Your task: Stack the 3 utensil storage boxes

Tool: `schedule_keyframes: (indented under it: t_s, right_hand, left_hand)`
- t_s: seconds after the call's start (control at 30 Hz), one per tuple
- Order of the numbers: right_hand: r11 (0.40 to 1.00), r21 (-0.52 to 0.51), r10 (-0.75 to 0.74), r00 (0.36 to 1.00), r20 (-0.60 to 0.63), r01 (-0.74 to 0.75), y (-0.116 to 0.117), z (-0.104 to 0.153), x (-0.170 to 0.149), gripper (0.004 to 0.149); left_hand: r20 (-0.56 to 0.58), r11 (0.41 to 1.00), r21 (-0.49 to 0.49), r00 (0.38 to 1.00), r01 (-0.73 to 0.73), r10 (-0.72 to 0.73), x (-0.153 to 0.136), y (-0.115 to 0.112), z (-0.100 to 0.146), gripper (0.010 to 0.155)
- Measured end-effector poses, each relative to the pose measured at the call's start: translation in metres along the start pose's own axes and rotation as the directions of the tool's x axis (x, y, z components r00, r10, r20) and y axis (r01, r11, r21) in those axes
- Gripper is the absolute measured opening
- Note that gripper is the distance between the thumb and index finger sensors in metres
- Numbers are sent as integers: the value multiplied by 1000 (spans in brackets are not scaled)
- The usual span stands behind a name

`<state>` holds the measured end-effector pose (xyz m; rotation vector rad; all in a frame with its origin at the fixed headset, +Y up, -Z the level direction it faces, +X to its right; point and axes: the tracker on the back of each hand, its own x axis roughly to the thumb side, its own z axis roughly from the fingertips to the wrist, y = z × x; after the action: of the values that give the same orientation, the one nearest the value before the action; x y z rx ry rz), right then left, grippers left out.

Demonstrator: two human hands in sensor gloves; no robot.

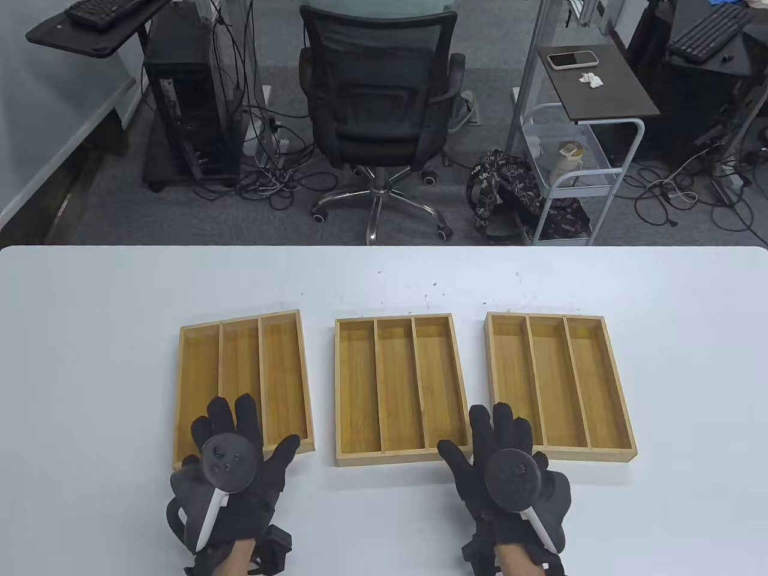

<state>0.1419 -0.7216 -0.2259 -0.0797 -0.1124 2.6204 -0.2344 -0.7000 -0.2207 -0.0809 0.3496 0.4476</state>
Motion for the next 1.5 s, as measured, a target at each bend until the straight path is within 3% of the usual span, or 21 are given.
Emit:
schedule_keyframes:
  t_s: [0.2,0.43,0.6,0.8,0.93,1.03,1.1,1.17,1.27,1.37,1.5]
  right_hand:
    - [1000,9,1,1000,0,-1,2,-1,0,79]
    - [1000,10,-5,1000,-7,5,2,-1,-1,78]
    - [1000,15,-8,1000,-17,8,3,-1,-2,78]
    - [999,29,-24,999,-34,25,4,-4,-4,77]
    - [999,30,-33,998,-49,35,5,-5,-6,77]
    - [999,32,-39,998,-48,41,6,-5,-5,76]
    - [999,32,-32,998,-45,34,7,-5,-4,77]
    - [999,32,-37,998,-43,38,7,-5,-4,76]
    - [999,35,-31,999,-37,33,8,-5,-2,76]
    - [999,30,-28,999,-31,29,8,-5,-2,76]
    - [999,18,-37,999,-28,38,7,-4,-2,76]
  left_hand:
    - [-35,999,-29,999,-14,13,-7,-4,-8,91]
    - [-184,999,10,982,-50,51,-41,-6,-36,92]
    - [-302,987,78,940,-142,159,-74,-5,-54,94]
    - [-442,987,23,884,-159,153,-98,-16,-71,90]
    - [-501,999,32,865,6,11,-101,-17,-80,84]
    - [-544,1000,-1,839,22,-19,-101,-14,-84,75]
    - [-546,997,14,836,73,-53,-103,-11,-84,70]
    - [-545,995,12,835,94,-72,-107,-11,-83,55]
    - [-490,997,-49,868,65,-80,-110,-13,-84,46]
    - [-466,998,-43,882,56,-69,-110,-14,-83,41]
    - [-447,998,-10,893,-68,56,-112,-13,-81,44]
